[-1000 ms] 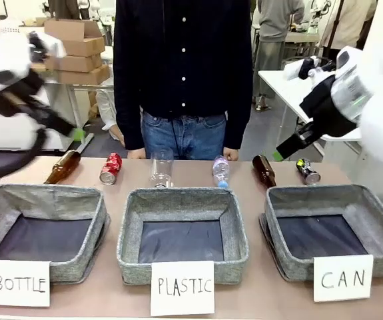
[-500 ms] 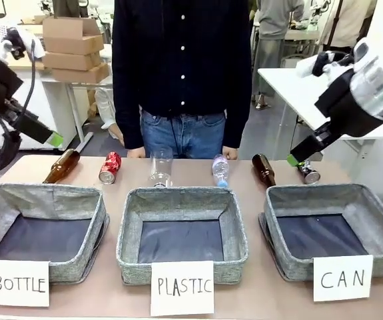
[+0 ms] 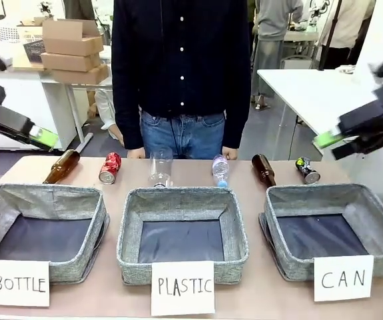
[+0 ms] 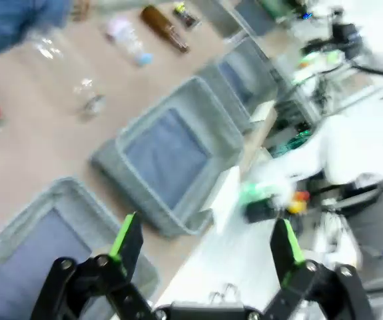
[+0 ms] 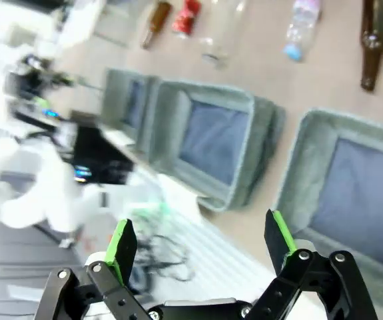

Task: Sort the can waste into the basket.
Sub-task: Pick up the can waste from the table and place it in the right Fabric basket.

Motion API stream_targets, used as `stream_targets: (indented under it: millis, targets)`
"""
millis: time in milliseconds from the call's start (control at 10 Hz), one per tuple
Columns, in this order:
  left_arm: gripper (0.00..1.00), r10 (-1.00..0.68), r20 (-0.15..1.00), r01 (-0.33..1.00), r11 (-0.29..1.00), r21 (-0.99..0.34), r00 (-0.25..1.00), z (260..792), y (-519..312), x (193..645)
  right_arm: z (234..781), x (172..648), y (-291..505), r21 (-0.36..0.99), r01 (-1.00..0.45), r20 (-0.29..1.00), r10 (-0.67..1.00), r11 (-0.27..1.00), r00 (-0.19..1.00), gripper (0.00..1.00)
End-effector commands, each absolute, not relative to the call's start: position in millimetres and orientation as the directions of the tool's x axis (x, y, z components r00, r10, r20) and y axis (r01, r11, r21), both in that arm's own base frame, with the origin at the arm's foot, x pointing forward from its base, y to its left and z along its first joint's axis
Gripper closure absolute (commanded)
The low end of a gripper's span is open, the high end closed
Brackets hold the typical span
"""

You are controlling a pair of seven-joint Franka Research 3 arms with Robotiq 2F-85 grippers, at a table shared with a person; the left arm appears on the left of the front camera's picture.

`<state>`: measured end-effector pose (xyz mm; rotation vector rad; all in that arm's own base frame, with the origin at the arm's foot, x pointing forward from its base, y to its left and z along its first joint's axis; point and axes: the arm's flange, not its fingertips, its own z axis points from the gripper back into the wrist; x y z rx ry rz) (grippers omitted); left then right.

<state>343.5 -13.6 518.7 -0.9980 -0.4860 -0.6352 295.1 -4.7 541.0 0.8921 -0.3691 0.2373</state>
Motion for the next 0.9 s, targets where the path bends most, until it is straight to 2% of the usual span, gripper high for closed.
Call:
stream_targets:
  millis: [0,200,300,400,500,800]
  targets:
    - [0.0,0.017,0.407,0.399,0.168,-0.901,0.913,515,1,365,541,298,-43,0.954,-0.035,0.125,-0.292,0.298,0.948,0.0]
    - [0.0,0.104,0.338,0.324,0.131,-0.937,0.935,504,6,377,538,294,-63,0.961,-0.022,0.129,-0.377,0.275,0.917,0.0]
    - [0.0,0.107,0.332,0.31,0.18,-0.933,0.937,501,5,382,538,293,-64,0.941,0.022,0.128,-0.416,0.336,0.9,0.0]
    - [0.0,0.105,0.249,0.186,0.413,-0.891,0.963,495,0,390,539,294,-75,0.94,-0.089,0.181,-0.261,0.329,0.948,0.0]
    - [0.0,0.083,0.367,0.357,0.119,-0.927,0.926,492,18,379,539,294,-75,0.94,-0.089,0.181,-0.261,0.329,0.948,0.0]
    - [0.0,0.083,0.367,0.357,0.119,-0.927,0.926,492,18,379,539,294,-75,0.94,-0.089,0.181,-0.261,0.329,0.948,0.0]
